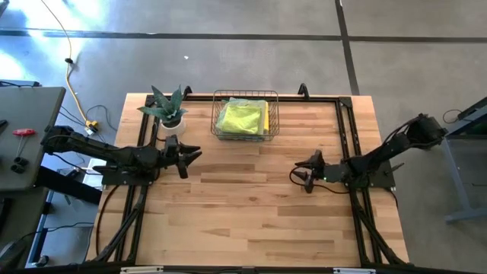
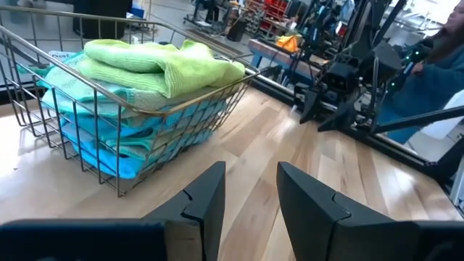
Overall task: Fold microfiber towels
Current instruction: Return to Home Position
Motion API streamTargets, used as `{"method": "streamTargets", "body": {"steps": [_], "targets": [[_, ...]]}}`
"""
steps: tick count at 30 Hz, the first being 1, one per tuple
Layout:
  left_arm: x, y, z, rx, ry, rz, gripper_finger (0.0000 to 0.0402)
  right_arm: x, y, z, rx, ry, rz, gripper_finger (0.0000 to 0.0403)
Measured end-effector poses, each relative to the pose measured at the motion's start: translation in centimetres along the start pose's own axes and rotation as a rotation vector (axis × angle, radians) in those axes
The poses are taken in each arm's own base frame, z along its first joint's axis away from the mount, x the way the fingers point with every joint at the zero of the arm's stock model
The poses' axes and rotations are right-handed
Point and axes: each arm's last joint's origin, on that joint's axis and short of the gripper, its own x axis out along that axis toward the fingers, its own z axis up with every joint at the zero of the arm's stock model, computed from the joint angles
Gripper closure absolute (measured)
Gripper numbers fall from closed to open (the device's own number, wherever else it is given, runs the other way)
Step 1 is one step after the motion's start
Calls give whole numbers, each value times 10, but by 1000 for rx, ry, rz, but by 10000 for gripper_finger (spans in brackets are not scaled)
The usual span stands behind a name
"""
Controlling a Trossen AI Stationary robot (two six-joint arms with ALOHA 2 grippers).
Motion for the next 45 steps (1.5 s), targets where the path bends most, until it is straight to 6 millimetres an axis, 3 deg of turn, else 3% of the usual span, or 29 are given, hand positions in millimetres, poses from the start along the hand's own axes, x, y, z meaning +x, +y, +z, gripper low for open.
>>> {"method": "streamTargets", "body": {"steps": [11,25,45], "targets": [[-5,1,6,-22,-34,-20,287,-18,-1,16,52,-38,110,222],[-25,10,37,-168,-313,-53,287,-53,-8,51,259,-344,277,222],[-39,41,62,-215,-626,191,287,-72,-48,80,435,-735,63,222]]}}
